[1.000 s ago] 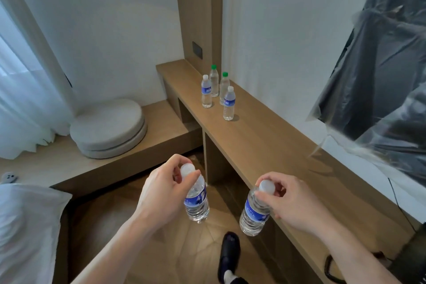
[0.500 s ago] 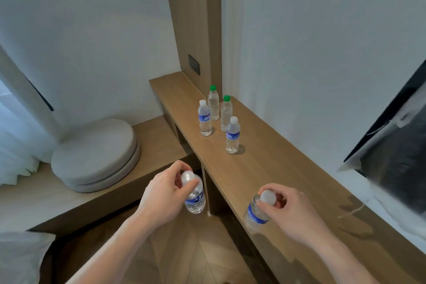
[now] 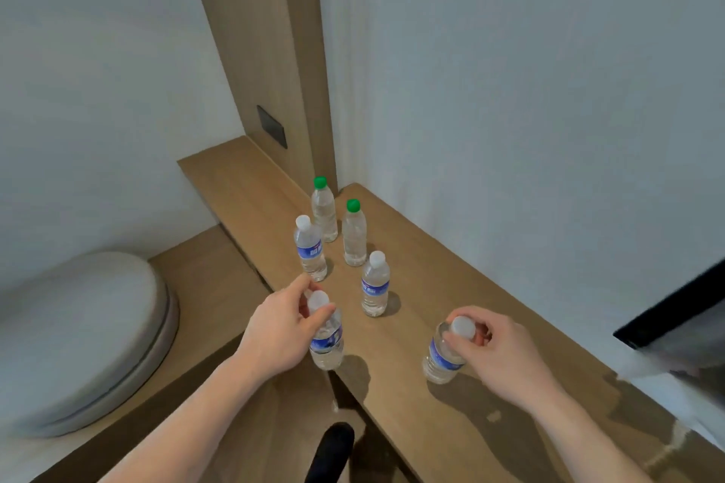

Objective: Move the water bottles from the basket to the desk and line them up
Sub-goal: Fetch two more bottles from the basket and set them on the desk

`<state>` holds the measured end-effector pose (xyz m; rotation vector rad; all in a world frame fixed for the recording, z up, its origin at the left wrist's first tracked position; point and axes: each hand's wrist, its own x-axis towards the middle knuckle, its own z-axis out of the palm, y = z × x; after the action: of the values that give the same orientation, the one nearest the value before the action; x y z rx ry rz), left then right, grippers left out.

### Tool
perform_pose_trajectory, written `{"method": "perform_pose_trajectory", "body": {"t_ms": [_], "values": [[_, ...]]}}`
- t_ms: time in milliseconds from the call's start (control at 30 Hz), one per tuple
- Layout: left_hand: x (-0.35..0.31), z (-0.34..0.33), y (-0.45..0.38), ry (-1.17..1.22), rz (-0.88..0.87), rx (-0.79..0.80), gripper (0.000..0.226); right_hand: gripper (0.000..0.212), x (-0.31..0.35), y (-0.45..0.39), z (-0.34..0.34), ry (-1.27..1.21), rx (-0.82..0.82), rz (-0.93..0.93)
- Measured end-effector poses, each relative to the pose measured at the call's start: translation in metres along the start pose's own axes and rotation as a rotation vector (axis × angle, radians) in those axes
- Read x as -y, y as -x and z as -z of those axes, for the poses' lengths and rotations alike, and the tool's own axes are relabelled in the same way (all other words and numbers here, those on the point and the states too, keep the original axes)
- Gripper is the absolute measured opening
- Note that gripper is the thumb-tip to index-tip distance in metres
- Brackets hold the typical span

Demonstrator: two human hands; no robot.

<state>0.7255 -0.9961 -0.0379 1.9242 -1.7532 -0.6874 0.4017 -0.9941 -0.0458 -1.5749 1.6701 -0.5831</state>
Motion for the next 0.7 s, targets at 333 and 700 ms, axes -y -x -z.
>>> {"method": "perform_pose_trajectory", "body": {"t_ms": [333,700], "values": [[0.054,-0.010,-0.164,-0.099,-0.154,0.258,0.020,0.007,0.023,-0.112,-0.052,-0.080,-0.195,-0.223],[0.071,-0.025,-0.225,-0.232,-0.300,0.415,0.020,0.019,0.014,-0.172,-0.096,-0.204,-0.326,-0.452]]}}
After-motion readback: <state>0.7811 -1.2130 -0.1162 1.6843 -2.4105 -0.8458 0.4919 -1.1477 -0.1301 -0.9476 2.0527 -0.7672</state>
